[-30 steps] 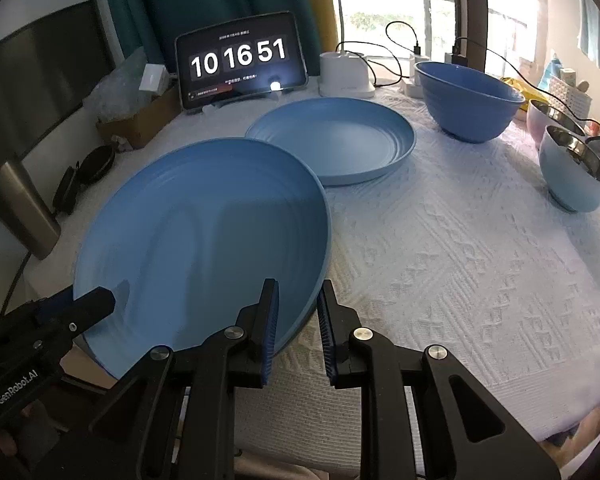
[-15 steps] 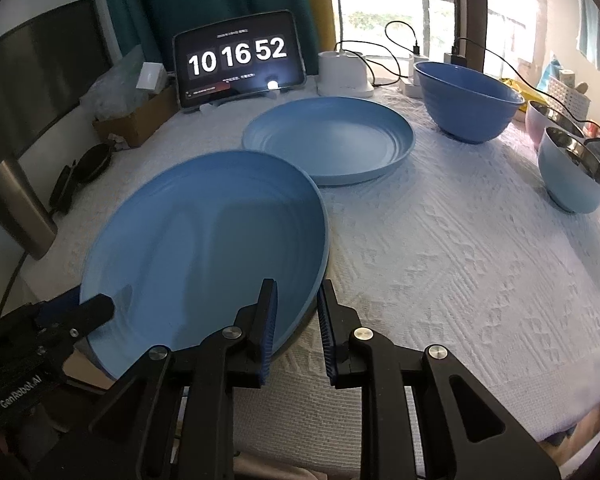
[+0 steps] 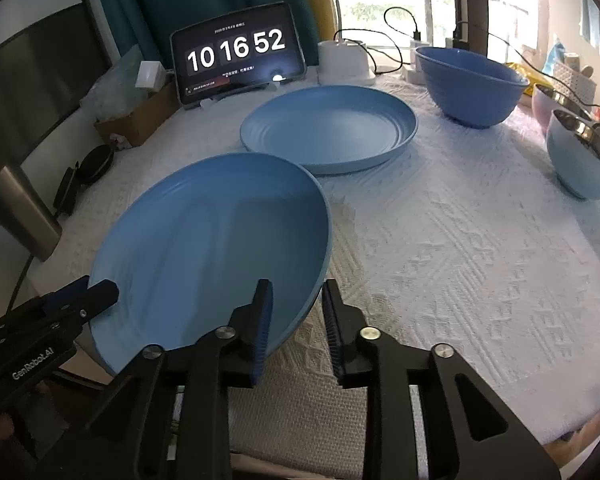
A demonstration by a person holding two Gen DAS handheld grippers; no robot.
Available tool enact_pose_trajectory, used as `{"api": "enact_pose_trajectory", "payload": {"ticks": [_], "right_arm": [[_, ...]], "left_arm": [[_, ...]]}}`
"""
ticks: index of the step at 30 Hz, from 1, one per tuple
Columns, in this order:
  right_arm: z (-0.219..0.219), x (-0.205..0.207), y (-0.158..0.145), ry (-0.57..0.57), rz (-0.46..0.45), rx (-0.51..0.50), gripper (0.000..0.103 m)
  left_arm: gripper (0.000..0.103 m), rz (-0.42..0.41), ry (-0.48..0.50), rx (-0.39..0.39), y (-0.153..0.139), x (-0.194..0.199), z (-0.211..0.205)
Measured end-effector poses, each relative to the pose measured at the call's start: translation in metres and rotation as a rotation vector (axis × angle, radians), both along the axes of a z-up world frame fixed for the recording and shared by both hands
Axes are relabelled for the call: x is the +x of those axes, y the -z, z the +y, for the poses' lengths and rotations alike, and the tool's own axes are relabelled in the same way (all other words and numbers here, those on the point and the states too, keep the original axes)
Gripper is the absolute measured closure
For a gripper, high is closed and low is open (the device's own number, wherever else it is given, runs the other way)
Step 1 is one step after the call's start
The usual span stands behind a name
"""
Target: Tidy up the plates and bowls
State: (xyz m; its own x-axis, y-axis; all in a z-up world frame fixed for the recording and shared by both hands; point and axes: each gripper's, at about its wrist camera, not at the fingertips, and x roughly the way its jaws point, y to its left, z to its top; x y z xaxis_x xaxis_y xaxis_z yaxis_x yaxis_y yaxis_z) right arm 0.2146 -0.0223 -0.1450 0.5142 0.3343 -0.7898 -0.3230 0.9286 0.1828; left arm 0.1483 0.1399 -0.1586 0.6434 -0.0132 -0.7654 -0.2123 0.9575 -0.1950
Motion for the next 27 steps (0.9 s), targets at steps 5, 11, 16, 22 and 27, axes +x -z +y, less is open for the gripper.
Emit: {"api": "enact_pose_trajectory", "payload": {"ticks": [5,11,16,22,27], "right_arm": [[0.001,0.004,0.005,-0.017,0.014,0.03,0.069],[-0.01,0.003,0.004,-0.006,0.014,0.028,0.071],[-0.032,0.002,0.002,0.026,0.017,0.018,0.072],[-0.064,0.004,0.002,0.092,0.015,0.028,0.072],[-0.082,0.006,0.002,0.124,0.021,0.034,0.072]], "left_arm": [[0.058,0.006,0.031,0.028,0.001,0.006,-0.012],[0.058,0.021,0.082,0.035,0.0,0.007,-0.026],[0.058,0.034,0.13,0.033,0.001,0.011,-0.051],[0.058,0.048,0.187,0.03,0.0,0.024,-0.078],[0.057,0.064,0.217,0.038,-0.001,0.03,-0.093]]}}
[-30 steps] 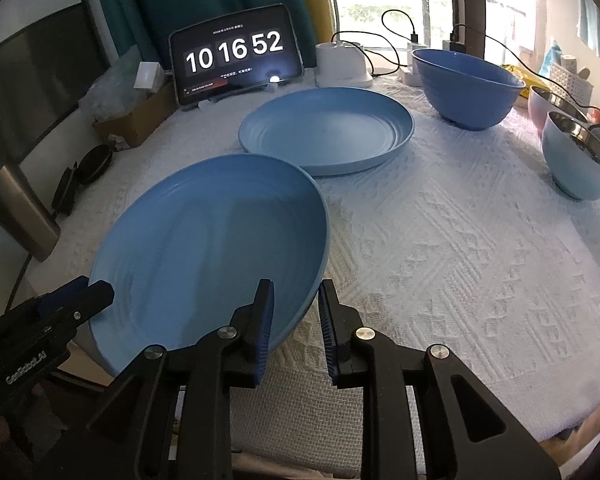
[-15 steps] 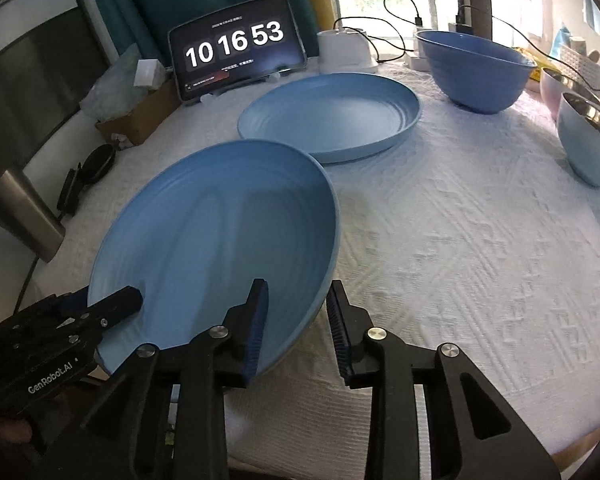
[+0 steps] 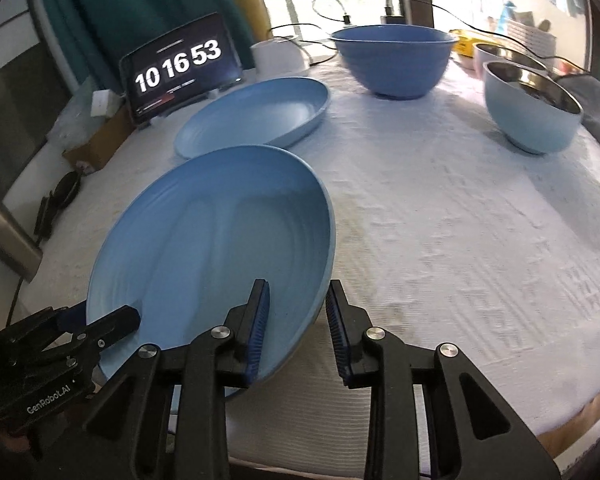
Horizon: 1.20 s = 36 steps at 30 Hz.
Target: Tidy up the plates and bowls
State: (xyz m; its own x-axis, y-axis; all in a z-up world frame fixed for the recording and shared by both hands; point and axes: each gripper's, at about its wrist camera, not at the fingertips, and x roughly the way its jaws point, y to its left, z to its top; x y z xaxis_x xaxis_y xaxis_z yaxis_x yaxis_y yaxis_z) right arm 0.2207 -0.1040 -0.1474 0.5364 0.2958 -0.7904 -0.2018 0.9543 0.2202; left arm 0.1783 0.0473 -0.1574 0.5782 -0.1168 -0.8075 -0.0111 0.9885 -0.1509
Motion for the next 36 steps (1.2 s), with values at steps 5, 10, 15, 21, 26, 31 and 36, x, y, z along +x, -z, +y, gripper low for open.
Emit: {"api": "enact_pose_trajectory", "payload": {"ticks": [5,10,15,21,26,31,36], "right_arm": [[-0.01,0.001,-0.002,0.014,0.009,0.022,0.071],[-0.014,0.005,-0.006,0.018,-0.005,0.019,0.064],[-0.019,0.007,-0.011,0.022,-0.016,0.021,0.06],[-0.024,0.01,-0.023,0.032,-0.051,0.024,0.059],[-0.026,0.014,-0.033,0.035,-0.079,0.023,0.058],[-0.027,0.017,-0.038,0.037,-0.103,0.01,0.045],[-0.027,0.024,-0.04,0.033,-0.108,0.008,0.043]], "left_arm": [[0.056,0.008,-0.002,-0.001,0.0,0.002,0.0],[0.055,-0.006,-0.02,0.009,-0.005,0.0,0.001],[0.052,-0.039,-0.039,-0.006,-0.014,-0.002,0.006],[0.044,-0.096,-0.045,-0.026,-0.032,-0.001,0.009],[0.039,-0.134,-0.047,-0.044,-0.044,0.003,0.012],[0.036,-0.158,-0.056,-0.052,-0.052,0.011,0.016],[0.035,-0.167,-0.065,-0.051,-0.056,0.02,0.021]]}}
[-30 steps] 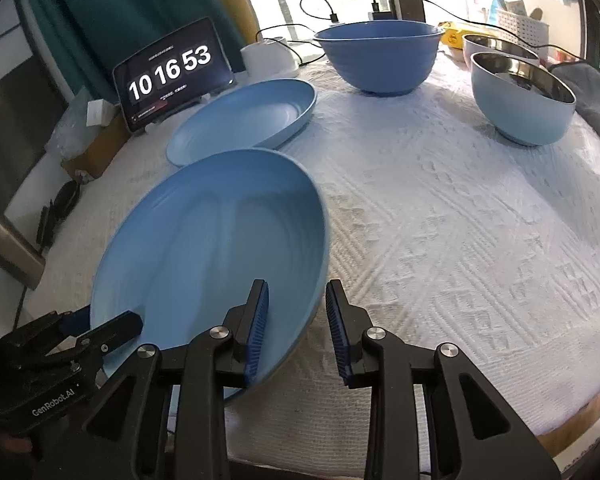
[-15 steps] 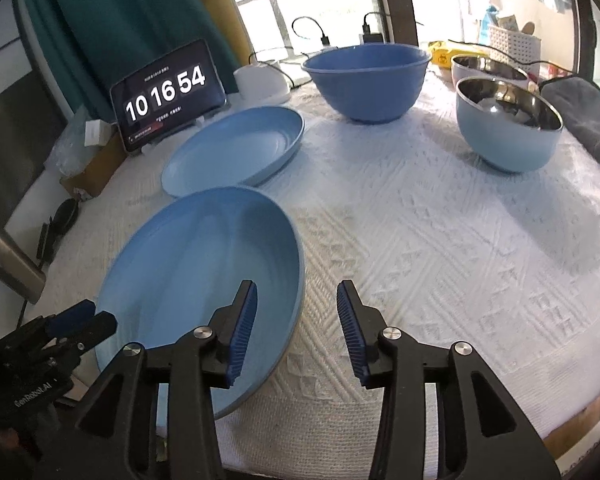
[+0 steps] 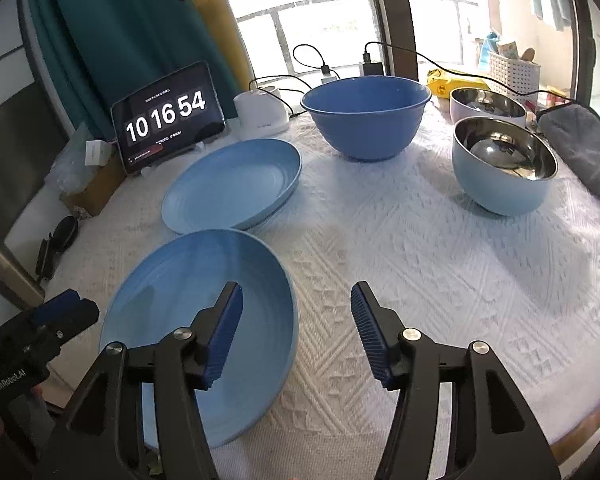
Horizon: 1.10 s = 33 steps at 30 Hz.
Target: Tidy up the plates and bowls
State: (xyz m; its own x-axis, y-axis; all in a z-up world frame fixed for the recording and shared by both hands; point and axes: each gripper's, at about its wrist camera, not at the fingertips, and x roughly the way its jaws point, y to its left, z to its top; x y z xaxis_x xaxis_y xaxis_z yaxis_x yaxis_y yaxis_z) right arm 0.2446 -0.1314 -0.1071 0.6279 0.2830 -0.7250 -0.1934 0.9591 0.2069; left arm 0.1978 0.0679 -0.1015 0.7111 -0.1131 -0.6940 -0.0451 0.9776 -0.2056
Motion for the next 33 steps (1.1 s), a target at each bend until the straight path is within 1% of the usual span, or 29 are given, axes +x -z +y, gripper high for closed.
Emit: {"api": "enact_pose_trajectory", "payload": {"ticks": [13,21,28,33], "right_arm": [[0.007,0.029,-0.005,-0.016,-0.008,0.0,0.043],[0.006,0.048,-0.005,-0.016,-0.004,0.001,0.043],[0.008,0.069,0.002,-0.013,0.009,-0.003,0.043],[0.012,0.078,0.006,-0.025,0.012,-0.002,0.043]], "left_arm": [[0.035,-0.015,-0.014,0.01,-0.008,0.032,0.011],[0.035,-0.011,-0.016,0.015,-0.009,0.055,0.017],[0.035,-0.017,-0.015,0.034,-0.006,0.073,0.021],[0.035,-0.012,-0.01,0.031,0.0,0.083,0.024]]}}
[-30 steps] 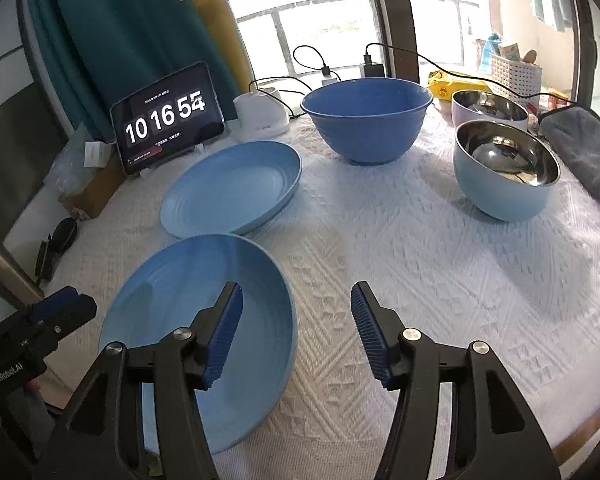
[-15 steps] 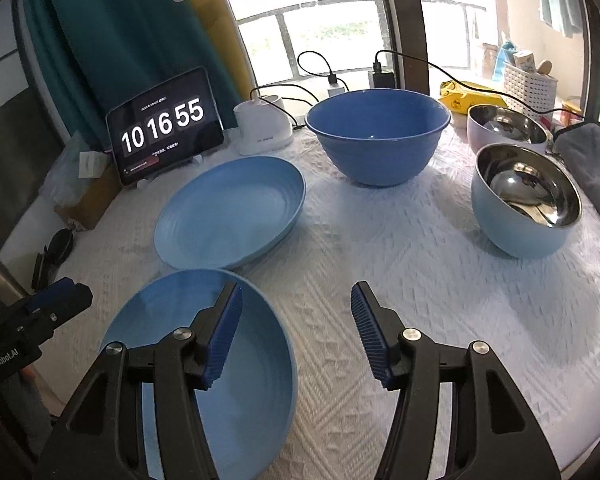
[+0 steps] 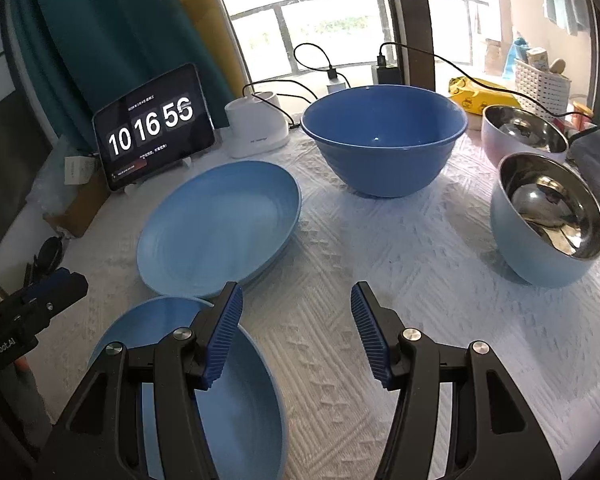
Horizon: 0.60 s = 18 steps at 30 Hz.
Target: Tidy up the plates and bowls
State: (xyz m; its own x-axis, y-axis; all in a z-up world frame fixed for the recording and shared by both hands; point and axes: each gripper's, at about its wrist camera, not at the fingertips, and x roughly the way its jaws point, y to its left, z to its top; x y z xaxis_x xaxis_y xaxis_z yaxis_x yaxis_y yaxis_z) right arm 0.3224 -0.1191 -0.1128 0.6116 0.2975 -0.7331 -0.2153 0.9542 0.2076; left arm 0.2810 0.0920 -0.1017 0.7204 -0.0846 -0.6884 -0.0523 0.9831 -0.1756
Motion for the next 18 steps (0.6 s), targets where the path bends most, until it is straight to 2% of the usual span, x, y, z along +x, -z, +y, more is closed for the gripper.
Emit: {"api": "enact_pose_trajectory", "payload": {"ticks": [12,18], "right_arm": [[0.008,0.024,0.007,-0.016,0.006,-0.001,0.043],[0.007,0.037,0.011,-0.01,0.01,0.002,0.043]], "left_arm": [[0.035,0.03,0.016,-0.002,0.009,0.036,0.012],[0.035,0.064,0.011,-0.057,0.017,0.058,0.024]]}}
